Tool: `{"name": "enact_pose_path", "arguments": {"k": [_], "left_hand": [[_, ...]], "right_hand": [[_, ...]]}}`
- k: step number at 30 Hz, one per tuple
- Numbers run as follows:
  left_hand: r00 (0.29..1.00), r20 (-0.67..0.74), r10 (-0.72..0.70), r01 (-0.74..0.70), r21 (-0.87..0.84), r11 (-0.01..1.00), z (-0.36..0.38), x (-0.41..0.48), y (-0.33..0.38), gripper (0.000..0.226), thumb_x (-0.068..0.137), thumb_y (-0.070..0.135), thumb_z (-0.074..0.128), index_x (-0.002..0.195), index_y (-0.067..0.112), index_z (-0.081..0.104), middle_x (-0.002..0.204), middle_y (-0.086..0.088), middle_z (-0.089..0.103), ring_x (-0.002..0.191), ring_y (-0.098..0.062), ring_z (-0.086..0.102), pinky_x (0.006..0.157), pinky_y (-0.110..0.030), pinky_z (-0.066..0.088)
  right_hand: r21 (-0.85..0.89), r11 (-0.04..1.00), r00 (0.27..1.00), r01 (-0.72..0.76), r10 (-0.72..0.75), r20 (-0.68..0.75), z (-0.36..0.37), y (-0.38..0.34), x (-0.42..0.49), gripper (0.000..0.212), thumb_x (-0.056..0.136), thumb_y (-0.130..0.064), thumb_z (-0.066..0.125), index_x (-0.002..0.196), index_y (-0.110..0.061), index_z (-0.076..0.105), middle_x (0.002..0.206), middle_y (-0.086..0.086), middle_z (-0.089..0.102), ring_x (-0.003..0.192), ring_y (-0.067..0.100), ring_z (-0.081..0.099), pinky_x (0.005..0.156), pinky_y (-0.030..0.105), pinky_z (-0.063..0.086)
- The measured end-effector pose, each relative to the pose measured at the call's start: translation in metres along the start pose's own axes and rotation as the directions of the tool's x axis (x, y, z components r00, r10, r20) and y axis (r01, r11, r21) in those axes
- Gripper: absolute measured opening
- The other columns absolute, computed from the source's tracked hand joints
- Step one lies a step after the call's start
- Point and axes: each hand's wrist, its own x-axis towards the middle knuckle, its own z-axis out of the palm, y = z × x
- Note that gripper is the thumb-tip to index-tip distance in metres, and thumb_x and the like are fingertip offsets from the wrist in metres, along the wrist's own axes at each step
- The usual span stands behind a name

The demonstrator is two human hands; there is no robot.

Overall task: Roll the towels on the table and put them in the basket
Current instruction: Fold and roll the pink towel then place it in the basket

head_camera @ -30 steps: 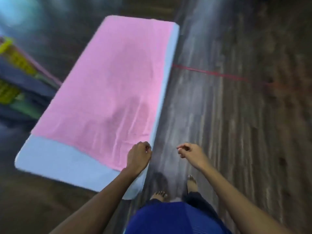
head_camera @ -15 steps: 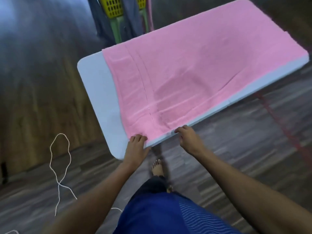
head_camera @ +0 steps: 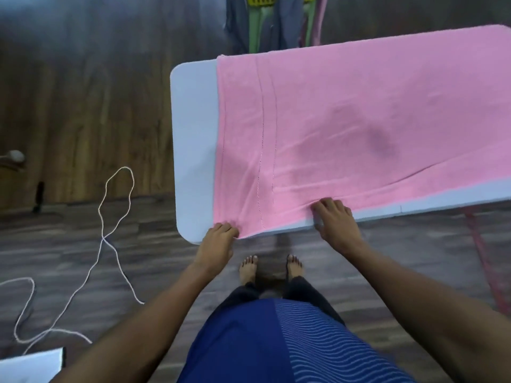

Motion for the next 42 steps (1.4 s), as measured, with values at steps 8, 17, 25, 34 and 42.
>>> {"name": "enact_pose_path", "arguments": {"k": [8,17,25,34,42], "left_hand": [[0.991,-0.011,-0.136,0.135,-0.027,0.99,0.018,-0.021,0.033,0.034,0.057,-0.014,0.069,0.08,0.011,0.068,0.085,-0.005,0.067,0.078,-0.027,0.06,0.071,-0.03,0.044],[0.959,-0.048,-0.279,0.279,-0.019,0.96,0.025,-0.024,0.046,0.027,0.064,-0.011,0.066,0.082,0.009,0.068,0.087,-0.007,0.067,0.082,-0.03,0.06,0.071,-0.033,0.049],[0.958,0.031,-0.284,0.282,0.054,0.958,0.032,-0.019,0.054,0.023,0.066,-0.009,0.062,0.081,0.008,0.068,0.089,-0.009,0.069,0.084,-0.031,0.061,0.073,-0.035,0.048],[0.968,-0.058,-0.245,0.245,-0.011,0.969,0.047,0.007,0.109,0.027,0.074,-0.008,0.061,0.095,0.007,0.068,0.096,-0.009,0.068,0.09,-0.029,0.06,0.079,-0.04,0.045],[0.996,-0.084,0.0,-0.015,-0.178,0.984,0.086,0.094,0.249,0.018,0.083,0.007,0.054,0.095,0.013,0.065,0.093,-0.004,0.066,0.086,-0.025,0.058,0.078,-0.038,0.043]], "right_hand": [[0.026,0.97,0.97,0.242,-0.243,0.028,-0.011,0.054,0.011,0.044,0.074,-0.015,0.077,0.115,-0.016,0.061,0.12,0.006,0.057,0.107,0.03,0.053,0.085,0.043,0.046],[0.134,0.96,0.964,0.246,-0.229,-0.132,0.008,0.064,-0.013,0.022,0.079,0.001,0.069,0.098,-0.011,0.069,0.097,0.006,0.068,0.085,0.027,0.061,0.07,0.036,0.052],[0.154,0.976,0.988,0.152,-0.152,-0.016,0.023,0.075,-0.042,0.021,0.079,-0.001,0.064,0.097,-0.008,0.072,0.1,0.01,0.071,0.093,0.032,0.065,0.08,0.038,0.053],[0.462,0.882,0.996,-0.092,0.092,0.023,0.009,0.088,-0.057,0.028,0.087,-0.007,0.055,0.11,-0.015,0.07,0.111,0.006,0.069,0.103,0.026,0.064,0.09,0.033,0.048],[0.477,0.864,0.955,-0.16,0.258,-0.145,-0.027,0.195,-0.07,0.028,0.085,-0.001,0.057,0.107,-0.012,0.071,0.106,0.008,0.068,0.099,0.028,0.061,0.087,0.034,0.046]]}}
